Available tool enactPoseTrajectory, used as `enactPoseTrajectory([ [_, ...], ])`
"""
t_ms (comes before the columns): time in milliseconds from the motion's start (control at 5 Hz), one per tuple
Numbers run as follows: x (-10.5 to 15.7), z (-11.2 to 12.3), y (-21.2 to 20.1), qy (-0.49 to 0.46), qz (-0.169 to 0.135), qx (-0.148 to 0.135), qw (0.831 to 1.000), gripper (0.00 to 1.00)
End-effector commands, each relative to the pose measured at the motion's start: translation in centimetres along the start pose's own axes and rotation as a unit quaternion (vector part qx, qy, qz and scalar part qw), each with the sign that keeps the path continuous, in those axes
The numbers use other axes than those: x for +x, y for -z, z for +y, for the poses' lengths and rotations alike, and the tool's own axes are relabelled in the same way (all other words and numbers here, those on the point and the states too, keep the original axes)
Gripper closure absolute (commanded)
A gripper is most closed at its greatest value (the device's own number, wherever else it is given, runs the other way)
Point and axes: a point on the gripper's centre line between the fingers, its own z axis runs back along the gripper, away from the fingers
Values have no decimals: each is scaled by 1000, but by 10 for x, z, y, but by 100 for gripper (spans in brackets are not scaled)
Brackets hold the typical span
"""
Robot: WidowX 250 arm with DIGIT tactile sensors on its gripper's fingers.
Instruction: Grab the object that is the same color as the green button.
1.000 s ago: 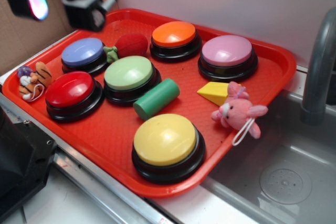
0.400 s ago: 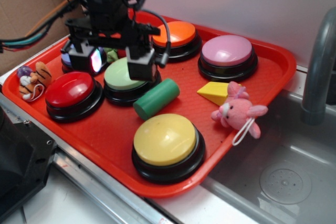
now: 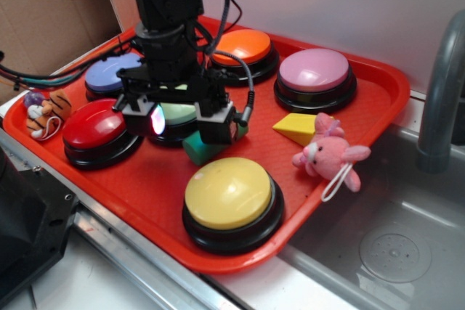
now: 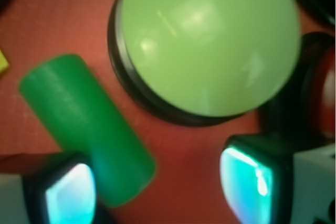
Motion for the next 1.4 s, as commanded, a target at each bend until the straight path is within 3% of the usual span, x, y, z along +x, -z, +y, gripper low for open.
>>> enactPoseTrajectory([
  [0, 4, 7, 17, -41, -7, -17, 999, 0],
  [400, 8, 7, 19, 5, 6, -41, 999, 0],
  [600, 10, 6, 16, 40, 7, -32, 999, 0],
  [1200, 23, -2, 4, 98, -30, -19, 995, 0],
])
